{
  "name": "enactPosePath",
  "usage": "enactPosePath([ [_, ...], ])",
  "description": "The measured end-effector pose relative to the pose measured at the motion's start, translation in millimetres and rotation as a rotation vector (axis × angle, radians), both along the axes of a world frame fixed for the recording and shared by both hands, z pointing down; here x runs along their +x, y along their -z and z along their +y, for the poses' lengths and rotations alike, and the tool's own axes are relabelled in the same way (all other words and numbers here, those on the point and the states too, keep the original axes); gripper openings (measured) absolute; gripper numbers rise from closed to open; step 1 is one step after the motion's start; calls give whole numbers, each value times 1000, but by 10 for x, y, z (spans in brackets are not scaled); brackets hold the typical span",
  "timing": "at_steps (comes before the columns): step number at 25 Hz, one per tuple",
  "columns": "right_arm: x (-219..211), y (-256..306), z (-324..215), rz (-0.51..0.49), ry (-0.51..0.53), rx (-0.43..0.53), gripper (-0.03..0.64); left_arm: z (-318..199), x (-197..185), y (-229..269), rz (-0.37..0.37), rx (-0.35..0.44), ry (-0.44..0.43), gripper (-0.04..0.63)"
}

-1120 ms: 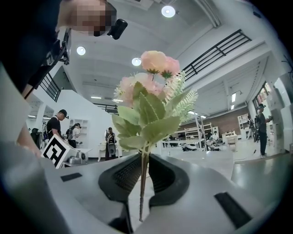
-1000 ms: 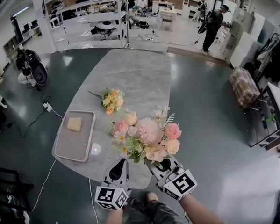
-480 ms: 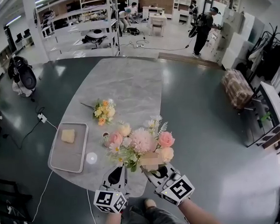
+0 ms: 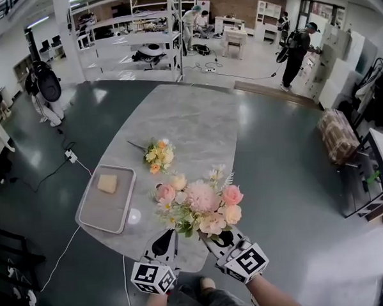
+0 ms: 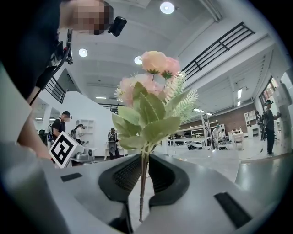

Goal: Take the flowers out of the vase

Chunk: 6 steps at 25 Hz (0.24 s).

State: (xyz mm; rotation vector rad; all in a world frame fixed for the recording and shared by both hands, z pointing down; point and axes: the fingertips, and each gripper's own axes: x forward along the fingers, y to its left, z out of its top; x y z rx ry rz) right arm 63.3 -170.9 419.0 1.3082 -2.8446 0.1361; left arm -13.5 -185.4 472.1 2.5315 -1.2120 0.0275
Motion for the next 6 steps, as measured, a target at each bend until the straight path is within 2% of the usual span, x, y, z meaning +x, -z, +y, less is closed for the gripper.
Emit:
enactPosePath([
  [6,-45,47,22,-19,22,6,58,42,-63,1,1,-1,31,17],
])
